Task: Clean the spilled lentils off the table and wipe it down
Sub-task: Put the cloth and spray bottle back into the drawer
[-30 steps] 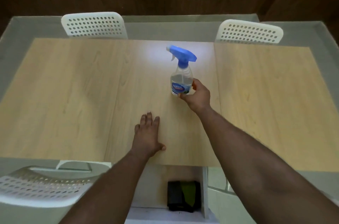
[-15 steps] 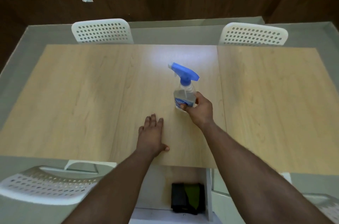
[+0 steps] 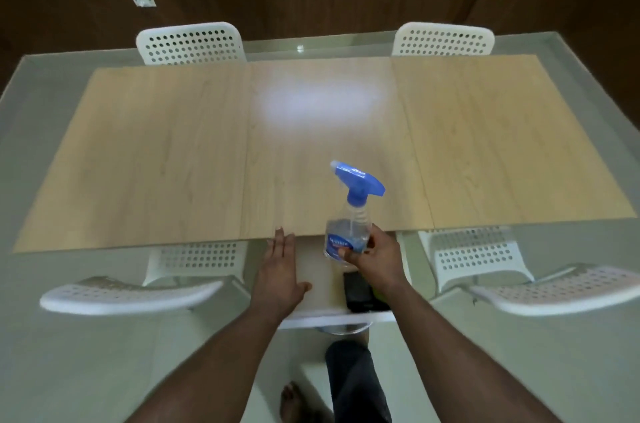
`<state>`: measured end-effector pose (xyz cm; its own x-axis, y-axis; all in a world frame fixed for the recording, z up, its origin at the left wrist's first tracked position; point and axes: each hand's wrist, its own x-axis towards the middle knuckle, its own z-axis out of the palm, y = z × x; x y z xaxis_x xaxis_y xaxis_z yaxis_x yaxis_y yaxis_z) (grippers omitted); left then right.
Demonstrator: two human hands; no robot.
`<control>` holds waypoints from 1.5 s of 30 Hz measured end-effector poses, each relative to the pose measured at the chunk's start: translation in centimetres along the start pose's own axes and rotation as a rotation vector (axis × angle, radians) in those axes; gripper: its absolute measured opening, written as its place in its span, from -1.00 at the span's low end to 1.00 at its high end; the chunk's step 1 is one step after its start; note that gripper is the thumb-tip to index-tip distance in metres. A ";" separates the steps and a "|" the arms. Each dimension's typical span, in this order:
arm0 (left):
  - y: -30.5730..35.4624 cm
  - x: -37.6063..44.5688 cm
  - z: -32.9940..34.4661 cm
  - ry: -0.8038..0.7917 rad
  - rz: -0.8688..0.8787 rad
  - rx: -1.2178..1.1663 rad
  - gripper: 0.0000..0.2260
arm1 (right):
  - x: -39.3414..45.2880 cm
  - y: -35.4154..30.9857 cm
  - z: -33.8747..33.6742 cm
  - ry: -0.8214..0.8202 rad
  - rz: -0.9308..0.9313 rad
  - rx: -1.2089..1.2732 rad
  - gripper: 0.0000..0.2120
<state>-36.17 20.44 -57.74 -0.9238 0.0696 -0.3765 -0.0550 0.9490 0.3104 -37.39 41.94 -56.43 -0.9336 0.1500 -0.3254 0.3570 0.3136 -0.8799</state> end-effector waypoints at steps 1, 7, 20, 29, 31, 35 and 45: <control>-0.6 -0.4 0.3 -0.022 -0.020 -0.026 0.09 | -0.7 0.2 0.2 -0.013 0.015 -0.007 -0.60; -3.1 -4.7 2.6 -0.158 -0.071 -0.124 -0.10 | -6.7 1.4 1.4 -0.130 0.172 -0.030 -0.62; -3.3 -6.7 2.5 -0.124 -0.094 -0.205 -0.10 | -9.3 4.6 2.1 -0.458 0.640 0.010 -0.51; -3.3 -6.4 2.4 -0.090 -0.101 -0.194 -0.13 | -2.9 3.2 4.5 -0.411 0.732 0.227 -0.63; -3.6 -6.3 2.5 -0.089 -0.097 -0.187 -0.09 | -1.0 3.4 5.7 -0.355 0.722 0.220 -0.61; -4.2 -5.8 3.0 -0.084 -0.103 -0.172 -0.04 | 1.7 4.7 8.5 -0.243 0.571 0.037 -0.60; -4.1 -4.1 2.4 -0.106 -0.127 -0.142 -0.04 | 2.0 6.9 11.5 -0.234 0.322 -0.537 -0.56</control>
<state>-31.22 17.04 -59.58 -0.8616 -0.0088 -0.5075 -0.2279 0.9001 0.3713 -37.13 33.61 -67.09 -0.7382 0.1259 -0.6627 0.5279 0.7194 -0.4514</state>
